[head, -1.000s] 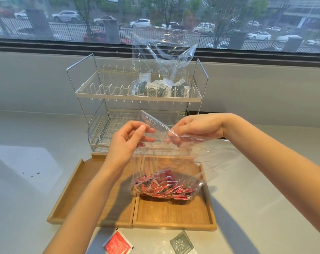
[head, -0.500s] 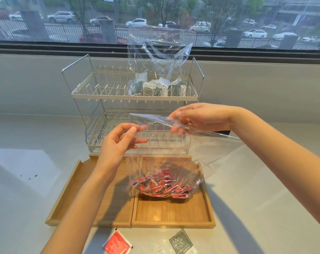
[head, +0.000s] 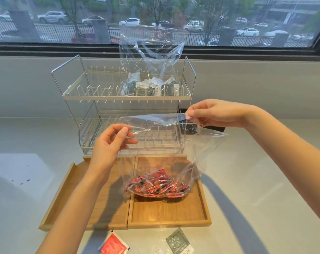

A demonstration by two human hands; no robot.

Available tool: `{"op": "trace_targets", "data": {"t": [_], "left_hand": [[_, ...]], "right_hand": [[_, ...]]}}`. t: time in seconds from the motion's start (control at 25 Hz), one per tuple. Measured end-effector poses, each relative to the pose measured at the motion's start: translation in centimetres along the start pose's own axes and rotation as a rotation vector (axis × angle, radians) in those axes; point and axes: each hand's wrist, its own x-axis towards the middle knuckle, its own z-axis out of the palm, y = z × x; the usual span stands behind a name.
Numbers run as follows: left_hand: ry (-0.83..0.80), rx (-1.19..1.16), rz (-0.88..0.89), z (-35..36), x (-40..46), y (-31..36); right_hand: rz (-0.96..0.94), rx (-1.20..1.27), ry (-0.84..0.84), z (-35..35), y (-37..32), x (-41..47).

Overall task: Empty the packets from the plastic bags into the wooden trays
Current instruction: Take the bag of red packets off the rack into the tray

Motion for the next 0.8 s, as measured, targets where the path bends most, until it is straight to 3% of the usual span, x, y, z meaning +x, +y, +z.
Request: {"op": "trace_targets", "data": {"t": [0.16, 0.32, 0.64, 0.8], "left_hand": [[0.0, -0.005, 0.008, 0.0, 0.0, -0.1], [0.03, -0.01, 0.004, -0.2, -0.1, -0.1], [0.028, 0.006, 0.004, -0.1, 0.0, -0.3], [0.037, 0.001, 0.008, -0.2, 0.1, -0.4]], "right_hand": [[0.07, -0.116, -0.001, 0.3, 0.7, 0.0], [0.172, -0.017, -0.135, 0.1, 1.9, -0.9], [-0.096, 0.089, 0.121, -1.9, 1.0, -2.1], [0.041, 0.025, 0.111, -2.3, 1.3, -2.3]]}}
